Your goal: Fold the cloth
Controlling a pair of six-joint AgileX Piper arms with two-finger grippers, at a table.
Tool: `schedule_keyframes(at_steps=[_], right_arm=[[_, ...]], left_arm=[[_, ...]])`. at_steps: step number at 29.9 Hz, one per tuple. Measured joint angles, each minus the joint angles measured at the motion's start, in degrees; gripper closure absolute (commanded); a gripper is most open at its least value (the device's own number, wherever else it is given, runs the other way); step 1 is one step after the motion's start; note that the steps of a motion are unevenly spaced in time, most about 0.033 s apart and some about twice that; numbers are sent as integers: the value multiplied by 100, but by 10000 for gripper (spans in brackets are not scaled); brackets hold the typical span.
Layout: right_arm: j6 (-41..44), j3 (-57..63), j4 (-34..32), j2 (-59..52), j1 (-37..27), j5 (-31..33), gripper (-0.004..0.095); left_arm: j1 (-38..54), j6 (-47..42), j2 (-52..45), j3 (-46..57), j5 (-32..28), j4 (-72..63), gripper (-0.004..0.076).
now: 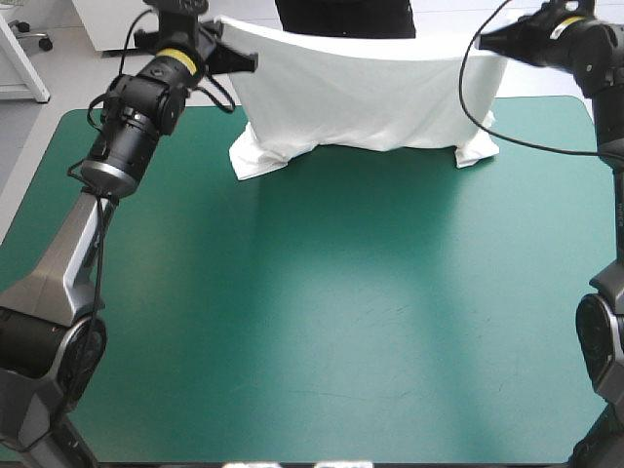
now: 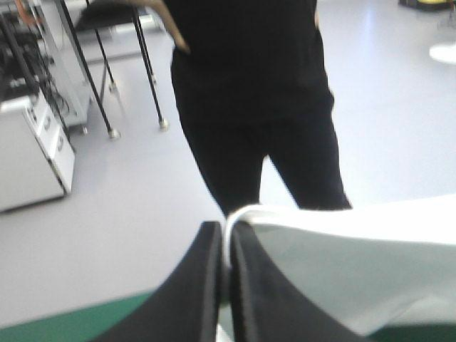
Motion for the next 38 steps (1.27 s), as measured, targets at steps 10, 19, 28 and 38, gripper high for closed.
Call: schedule_keyframes(at_steps=[10,19,28,38], right_arm=[[-679,3096,689,-339,-16,1075,925],[-820,5292,624,-771,132,1096,925],[-804,6406,389,-1420,390,1096,925],[-676,7202,213,-1996,390,1209,925]], left_arm=[[-39,1118,-1448,3759,604,-1113,733],[-420,1303,-2490,5978,682,-1210,733],[-918,820,-3142,6942,1309,-1267,733],[-1465,259,-3633,7718,1852,-1629,733]])
